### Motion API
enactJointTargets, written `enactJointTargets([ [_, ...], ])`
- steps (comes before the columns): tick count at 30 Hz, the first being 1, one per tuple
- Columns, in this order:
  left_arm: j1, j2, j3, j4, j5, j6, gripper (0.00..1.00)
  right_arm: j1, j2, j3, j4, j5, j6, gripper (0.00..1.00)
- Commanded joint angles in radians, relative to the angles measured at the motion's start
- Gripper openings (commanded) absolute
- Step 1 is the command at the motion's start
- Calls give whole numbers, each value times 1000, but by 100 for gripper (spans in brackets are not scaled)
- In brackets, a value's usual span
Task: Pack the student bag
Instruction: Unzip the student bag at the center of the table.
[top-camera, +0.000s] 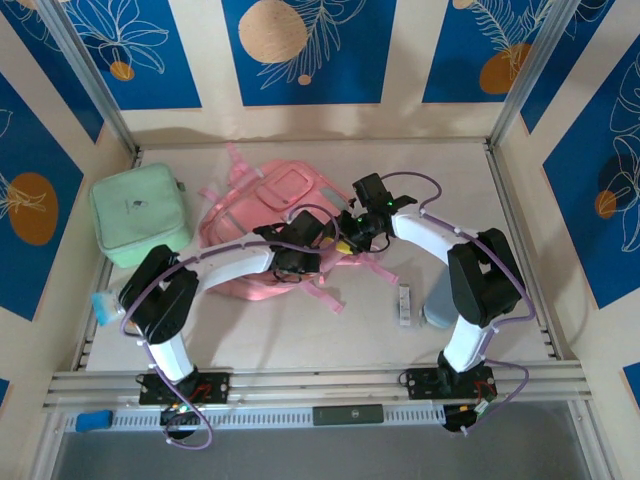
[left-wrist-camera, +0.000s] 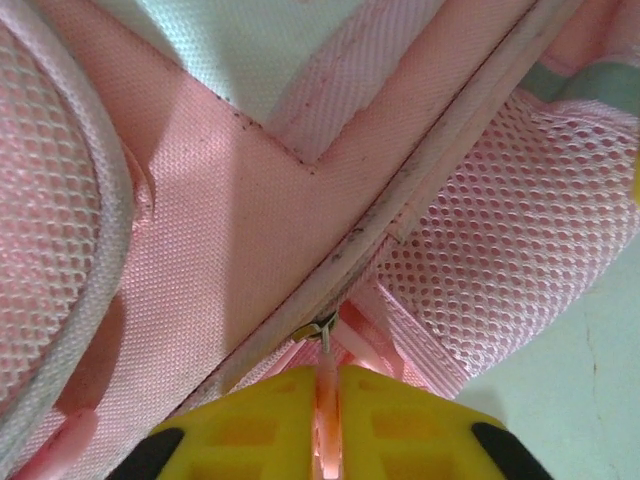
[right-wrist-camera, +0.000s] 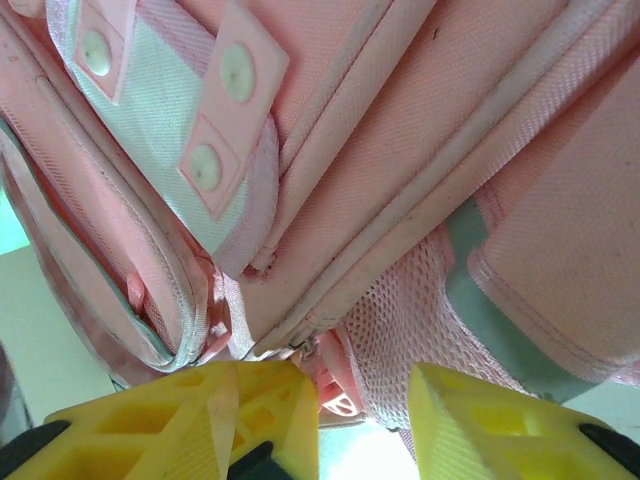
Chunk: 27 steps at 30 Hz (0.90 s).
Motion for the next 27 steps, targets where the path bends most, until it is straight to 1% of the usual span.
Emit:
enactJointTargets([
  [1, -8, 24, -32, 1, -3, -14, 21, 0, 12, 29, -5, -5, 13, 48],
  [3, -8, 33, -31, 2, -6, -16, 23, 2, 10, 29, -1, -4, 12, 48],
  [6, -8, 46, -44, 59, 39, -14, 23, 6, 12, 35, -7, 2, 10, 48],
  [7, -8, 50, -43, 59, 36, -14, 19, 9, 12, 35, -5, 3, 9, 48],
  [9, -8, 41, -37, 49, 17, -7, 8, 17, 13, 35, -9, 11, 13, 47],
  [11, -6, 18, -38, 43, 2, 11, 7, 34, 14, 32, -14, 10, 25, 47],
  [14, -7, -28, -21, 6, -29, 37, 2, 57, 16, 35, -35, 50, 79, 46],
  [15, -5, -46, -22, 6, -29, 43, 0, 60, 15, 25, -17, 53, 105, 46],
  [17, -6, -76, -35, 19, -22, 49, 0, 62, 26, 14, 33, 31, 148, 46],
  [19, -5, -104, -45, 29, -7, 51, 0, 66, 60, 40, 53, 6, 177, 44],
  [22, -6, -136, -54, 45, 17, 53, 0, 67, 92, 71, 72, 19, 195, 42],
  [24, -6, -148, -63, 48, 25, 50, 0, 71, 109, 86, 77, 48, 195, 40],
  [26, -6, -162, -68, 48, 35, 51, 0, 66, 134, 104, 73, 69, 182, 36],
  [27, -6, -169, -74, 45, 40, 52, 0, 57, 146, 116, 71, 73, 167, 31],
])
